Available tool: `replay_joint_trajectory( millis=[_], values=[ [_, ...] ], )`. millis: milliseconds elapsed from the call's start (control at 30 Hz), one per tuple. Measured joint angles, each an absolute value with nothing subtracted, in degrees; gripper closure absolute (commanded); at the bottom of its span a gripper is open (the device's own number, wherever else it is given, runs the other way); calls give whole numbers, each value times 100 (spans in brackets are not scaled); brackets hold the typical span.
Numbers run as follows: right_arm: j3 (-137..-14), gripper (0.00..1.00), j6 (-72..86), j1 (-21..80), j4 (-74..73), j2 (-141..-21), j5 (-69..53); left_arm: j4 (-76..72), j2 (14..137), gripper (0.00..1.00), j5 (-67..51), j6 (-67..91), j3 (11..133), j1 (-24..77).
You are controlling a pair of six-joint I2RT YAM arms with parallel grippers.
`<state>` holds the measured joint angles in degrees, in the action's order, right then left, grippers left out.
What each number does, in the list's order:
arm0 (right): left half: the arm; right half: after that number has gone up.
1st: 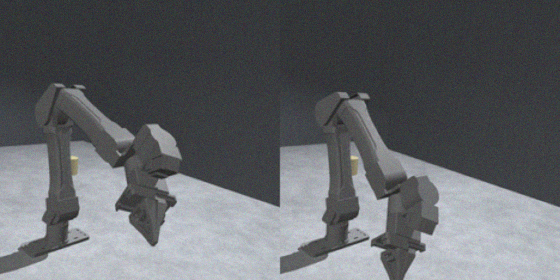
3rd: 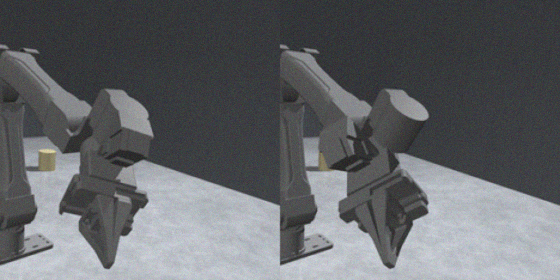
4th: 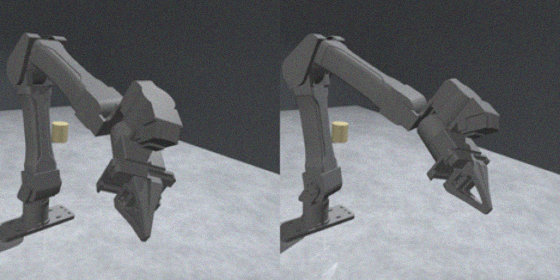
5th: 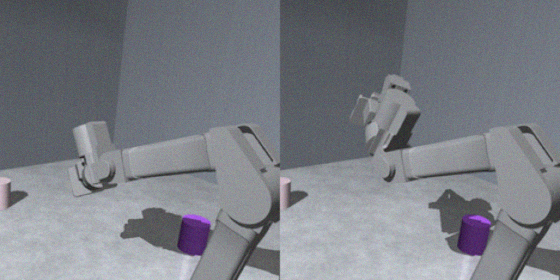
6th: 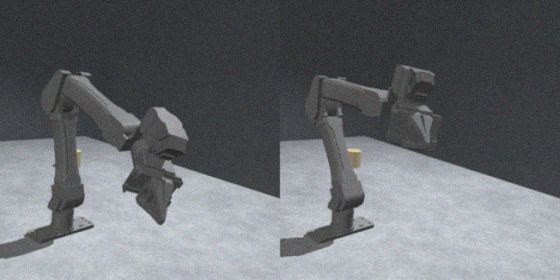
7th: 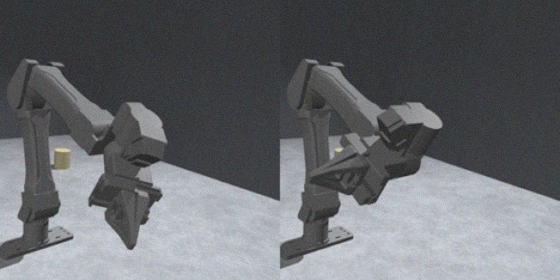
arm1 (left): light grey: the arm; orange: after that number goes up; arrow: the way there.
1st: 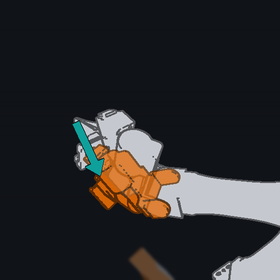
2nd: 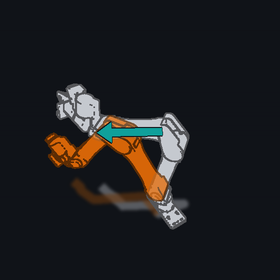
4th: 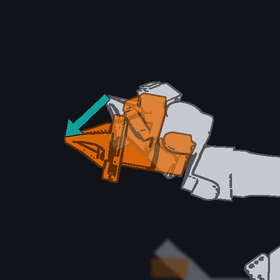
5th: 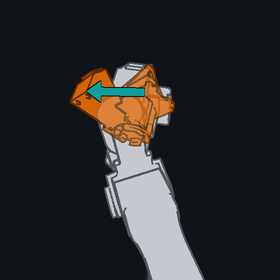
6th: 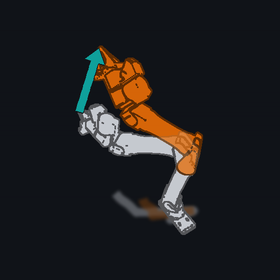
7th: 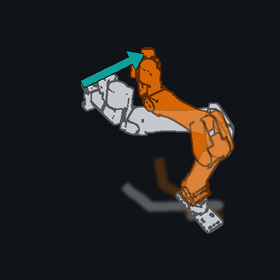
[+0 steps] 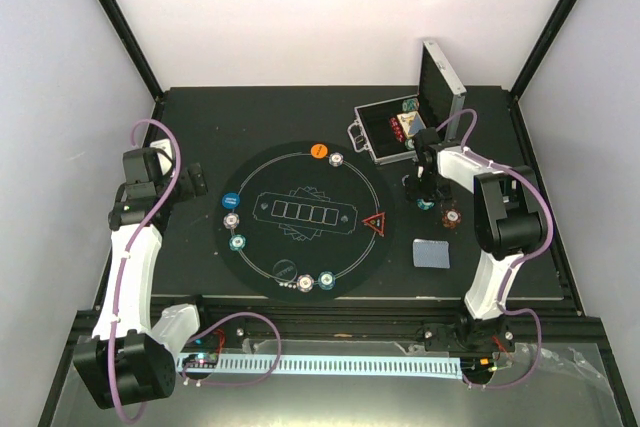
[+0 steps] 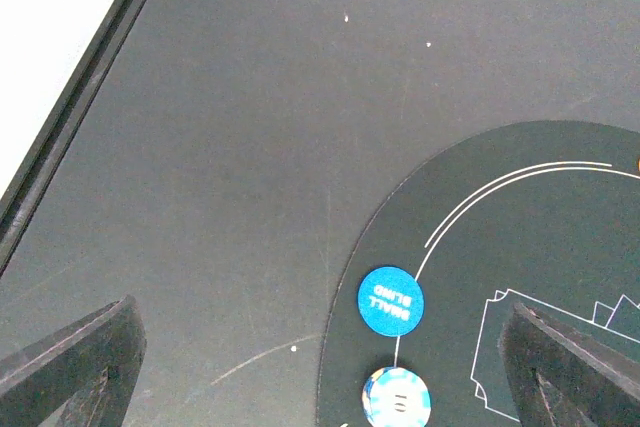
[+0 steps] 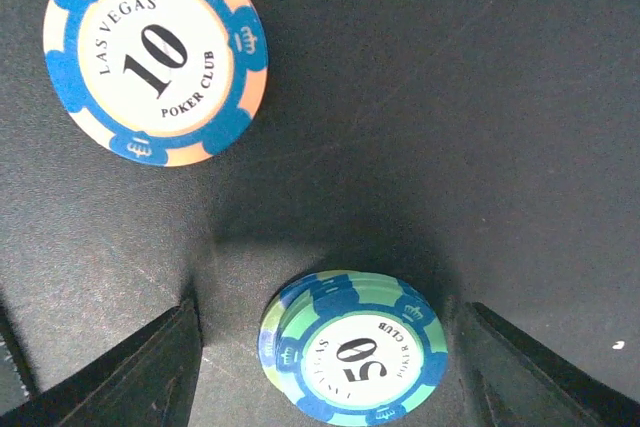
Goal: Distribute texas hold em gaming equipment
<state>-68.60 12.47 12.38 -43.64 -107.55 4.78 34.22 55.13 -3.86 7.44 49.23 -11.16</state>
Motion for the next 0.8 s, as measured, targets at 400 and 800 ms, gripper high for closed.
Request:
replay_joint_trajectory(
  millis=[400,800],
  values=[
    [-6860,47,1262,1238,-4368,-10770,370,3422,5513,1,-395,744,4923,-1111],
    [-6630,42,1428,1225,-4224,-10619,427,3422,5513,1,-416,744,4923,-1085]
  ],
)
